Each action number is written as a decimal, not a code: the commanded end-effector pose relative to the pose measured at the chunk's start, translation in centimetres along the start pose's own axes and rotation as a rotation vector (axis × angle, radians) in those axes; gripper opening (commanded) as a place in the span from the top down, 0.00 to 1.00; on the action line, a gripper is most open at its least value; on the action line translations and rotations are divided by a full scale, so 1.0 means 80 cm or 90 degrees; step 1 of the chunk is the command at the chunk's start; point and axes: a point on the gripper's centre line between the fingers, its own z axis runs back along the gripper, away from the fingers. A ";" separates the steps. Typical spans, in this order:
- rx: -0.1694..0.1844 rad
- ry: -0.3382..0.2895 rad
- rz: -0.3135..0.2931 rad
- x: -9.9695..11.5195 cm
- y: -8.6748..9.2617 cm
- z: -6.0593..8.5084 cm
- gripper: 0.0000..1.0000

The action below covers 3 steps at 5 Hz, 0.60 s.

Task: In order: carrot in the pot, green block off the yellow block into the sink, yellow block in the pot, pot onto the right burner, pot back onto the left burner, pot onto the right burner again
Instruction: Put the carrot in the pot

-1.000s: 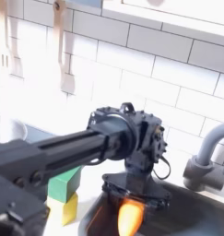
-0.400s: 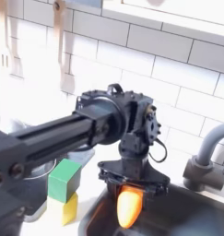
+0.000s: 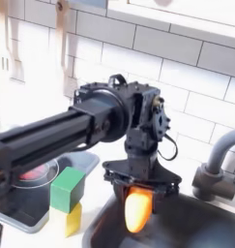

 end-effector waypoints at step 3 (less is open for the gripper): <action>-0.013 -0.066 0.050 0.050 0.009 0.039 1.00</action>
